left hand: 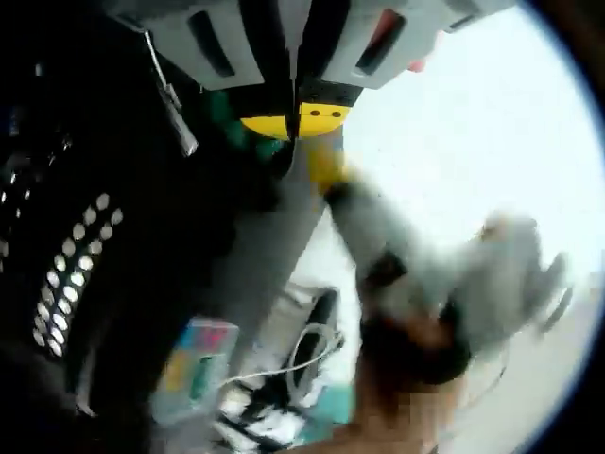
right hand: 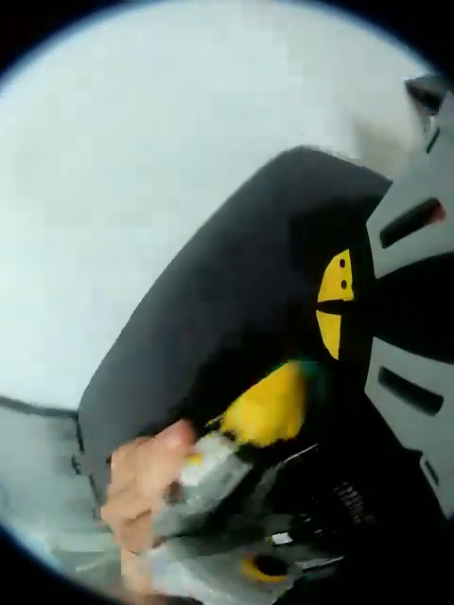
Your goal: Pick up the tools and put them into their designated positions in the toolbox.
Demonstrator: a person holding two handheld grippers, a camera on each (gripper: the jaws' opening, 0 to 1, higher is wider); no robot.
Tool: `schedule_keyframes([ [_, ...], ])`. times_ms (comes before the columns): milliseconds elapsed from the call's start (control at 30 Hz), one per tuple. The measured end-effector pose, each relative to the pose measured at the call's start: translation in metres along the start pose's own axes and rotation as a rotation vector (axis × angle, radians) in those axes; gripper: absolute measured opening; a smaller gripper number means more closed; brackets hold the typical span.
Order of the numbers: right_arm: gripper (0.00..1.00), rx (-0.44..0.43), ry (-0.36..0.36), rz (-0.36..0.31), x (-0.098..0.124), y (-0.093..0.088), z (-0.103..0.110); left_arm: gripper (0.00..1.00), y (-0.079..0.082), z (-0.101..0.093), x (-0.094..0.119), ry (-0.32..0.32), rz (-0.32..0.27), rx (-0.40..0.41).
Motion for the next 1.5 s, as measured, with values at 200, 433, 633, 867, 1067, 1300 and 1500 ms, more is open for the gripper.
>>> schedule_keyframes([
  [200,0.07,-0.211,0.105,-0.002,0.022,-0.017,-0.01,0.0,-0.008,0.011,0.047,0.05,-0.007,0.126],
  [433,0.14,0.077,0.301,-0.089,0.019,0.002,0.044,0.01,-0.028,0.026,0.099,0.118,-0.004,0.397],
  [633,0.15,0.194,0.369,0.012,-0.003,-0.008,0.075,0.01,-0.042,0.003,0.131,0.107,0.06,0.406],
  [867,0.0,0.096,0.465,-0.04,-0.004,-0.009,0.074,0.01,-0.047,-0.002,0.137,0.105,0.059,0.433],
  [1067,0.0,-0.217,0.616,-0.304,0.016,0.029,0.062,0.01,-0.035,0.004,0.118,0.065,-0.05,0.635],
  [1300,0.0,-0.35,0.66,-0.464,0.018,0.047,0.026,0.01,-0.027,0.011,0.078,-0.007,-0.082,0.727],
  [1500,0.01,-0.347,0.558,-0.394,0.011,0.045,0.064,0.01,-0.019,0.005,0.062,-0.036,-0.057,0.659],
])
Point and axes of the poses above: the point that each gripper's makers call its tool centre point, and the gripper's own axes: x roughly backward along the fingers, z roughly to its left, y roughly out of its top, the point moved 6 cm from there along x, roughly backward along the fingers, and after that the axes turned 5 degrees about -y, right-handed, at the moved point
